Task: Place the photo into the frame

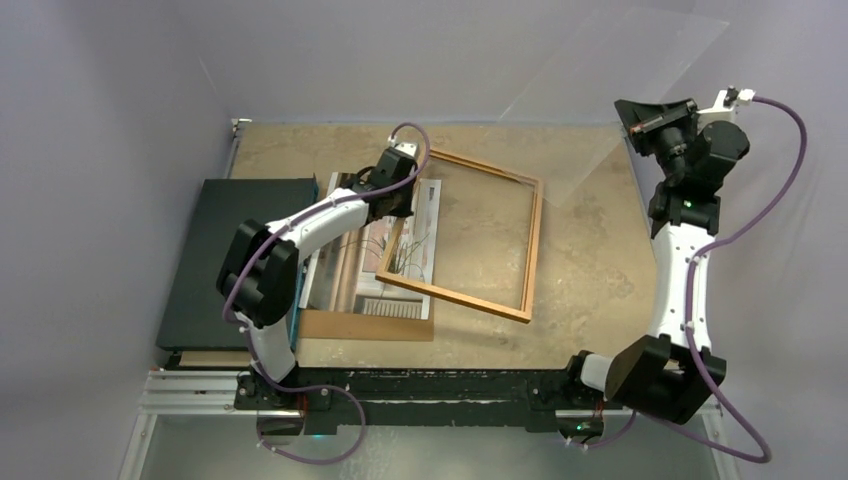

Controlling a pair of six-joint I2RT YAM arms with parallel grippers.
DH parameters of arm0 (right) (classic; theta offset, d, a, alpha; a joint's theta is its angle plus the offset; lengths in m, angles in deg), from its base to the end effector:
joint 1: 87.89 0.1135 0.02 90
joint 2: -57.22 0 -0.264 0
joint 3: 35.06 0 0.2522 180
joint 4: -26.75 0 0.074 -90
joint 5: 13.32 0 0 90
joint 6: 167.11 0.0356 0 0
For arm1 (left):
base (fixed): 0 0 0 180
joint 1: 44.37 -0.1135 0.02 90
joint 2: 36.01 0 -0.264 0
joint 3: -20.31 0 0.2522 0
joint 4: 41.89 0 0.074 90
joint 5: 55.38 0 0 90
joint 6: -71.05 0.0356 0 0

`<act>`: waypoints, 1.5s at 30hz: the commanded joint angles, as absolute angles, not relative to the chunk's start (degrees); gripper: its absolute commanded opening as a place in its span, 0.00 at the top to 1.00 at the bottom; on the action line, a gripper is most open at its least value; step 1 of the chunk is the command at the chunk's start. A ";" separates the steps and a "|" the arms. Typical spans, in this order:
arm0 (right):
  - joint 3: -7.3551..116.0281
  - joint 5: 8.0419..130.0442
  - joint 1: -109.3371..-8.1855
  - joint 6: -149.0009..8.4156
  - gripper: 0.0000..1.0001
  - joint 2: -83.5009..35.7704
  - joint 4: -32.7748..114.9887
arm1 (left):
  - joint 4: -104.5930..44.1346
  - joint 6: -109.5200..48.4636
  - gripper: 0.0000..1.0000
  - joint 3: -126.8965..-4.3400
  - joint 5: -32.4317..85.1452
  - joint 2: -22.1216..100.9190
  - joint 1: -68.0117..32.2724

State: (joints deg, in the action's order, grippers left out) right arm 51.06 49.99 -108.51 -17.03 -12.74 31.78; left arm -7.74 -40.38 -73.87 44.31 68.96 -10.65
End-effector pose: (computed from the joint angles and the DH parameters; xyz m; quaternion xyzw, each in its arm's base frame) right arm 0.2636 -0.0821 0.4521 0.2643 0.5864 0.3917 0.6579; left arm 0.3470 -0.2244 0.2443 0.0663 0.9186 -0.1076 0.3745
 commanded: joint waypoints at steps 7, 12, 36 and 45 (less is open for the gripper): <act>53.60 45.57 -101.39 -11.80 1.00 -18.89 21.40 | -12.75 -42.90 1.00 -63.62 45.68 62.08 -12.09; 55.08 46.61 -98.26 -12.24 1.00 -21.61 21.50 | -14.29 -47.66 1.00 -57.13 42.17 62.27 -14.35; 54.53 43.03 -90.88 -17.95 1.00 -23.31 27.34 | -11.28 -43.67 0.27 -58.82 24.12 57.70 -21.52; 45.50 40.23 -90.54 -22.37 1.00 -15.68 31.70 | -1.14 -31.94 0.08 -68.14 14.25 50.50 -37.25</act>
